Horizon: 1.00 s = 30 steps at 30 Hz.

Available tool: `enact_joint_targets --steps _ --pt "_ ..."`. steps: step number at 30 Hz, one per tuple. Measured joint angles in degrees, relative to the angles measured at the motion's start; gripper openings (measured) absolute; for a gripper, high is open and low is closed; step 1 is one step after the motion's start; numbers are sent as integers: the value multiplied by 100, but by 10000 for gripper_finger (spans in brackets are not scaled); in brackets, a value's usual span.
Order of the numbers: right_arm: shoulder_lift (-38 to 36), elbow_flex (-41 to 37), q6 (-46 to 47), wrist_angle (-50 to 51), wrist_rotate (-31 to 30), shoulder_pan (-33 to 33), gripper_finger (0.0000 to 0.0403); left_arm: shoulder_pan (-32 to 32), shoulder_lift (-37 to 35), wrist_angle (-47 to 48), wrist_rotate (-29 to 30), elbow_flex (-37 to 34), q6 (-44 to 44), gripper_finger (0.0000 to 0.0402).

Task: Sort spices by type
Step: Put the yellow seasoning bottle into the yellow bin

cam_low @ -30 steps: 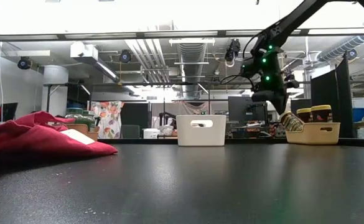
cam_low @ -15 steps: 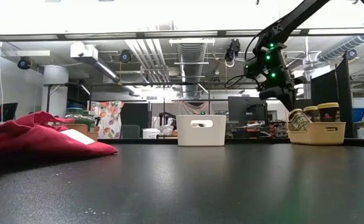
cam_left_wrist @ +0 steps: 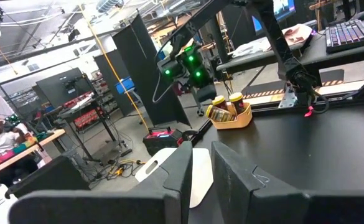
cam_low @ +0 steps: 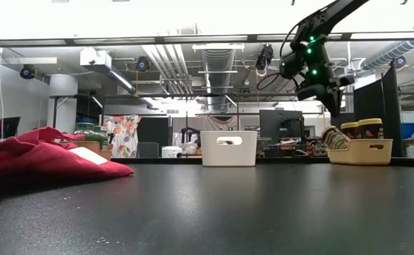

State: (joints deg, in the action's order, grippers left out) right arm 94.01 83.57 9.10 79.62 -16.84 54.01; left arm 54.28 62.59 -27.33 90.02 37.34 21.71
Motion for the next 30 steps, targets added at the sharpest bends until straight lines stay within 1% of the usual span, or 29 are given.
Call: enact_joint_targets --steps 6,9,11,13,15,19,21,23,25,27,29,30 --pt "-267 0 90 78 80 -258 9 1 0 0 0 0 -57 45" --pt "-565 -93 165 283 81 -481 9 0 0 28 -88 0 -333 44" --pt "-965 -343 313 211 79 -713 9 -15 32 46 -549 0 -572 41" --pt "-1527 -738 550 14 81 -1038 9 -109 99 44 -1335 0 -693 30" --pt "-2086 -1201 871 -169 80 -1425 9 -292 166 47 -1924 17 -819 11" --pt "-3108 -2178 1829 -527 52 -2329 9 -855 298 19 -2464 147 -1055 4" --pt "-3486 -2646 2194 -688 10 -2742 9 -1203 412 45 -2965 193 -1107 1" --pt "-3780 -2991 2557 -769 -272 -3069 9 -1556 550 52 -3450 294 -1125 1" --pt "-3999 -3177 2839 -773 -536 -3287 9 -1883 668 44 -3662 435 -1055 0" --pt "-4155 -3288 2998 -796 -692 -3373 9 -2252 791 74 -3834 621 -997 0" --pt "-4234 -3375 3077 -860 -781 -3405 9 -2617 902 252 -4312 833 -982 0" --pt "-4255 -3424 3095 -906 -828 -3405 9 -2818 975 370 -4680 963 -989 0"
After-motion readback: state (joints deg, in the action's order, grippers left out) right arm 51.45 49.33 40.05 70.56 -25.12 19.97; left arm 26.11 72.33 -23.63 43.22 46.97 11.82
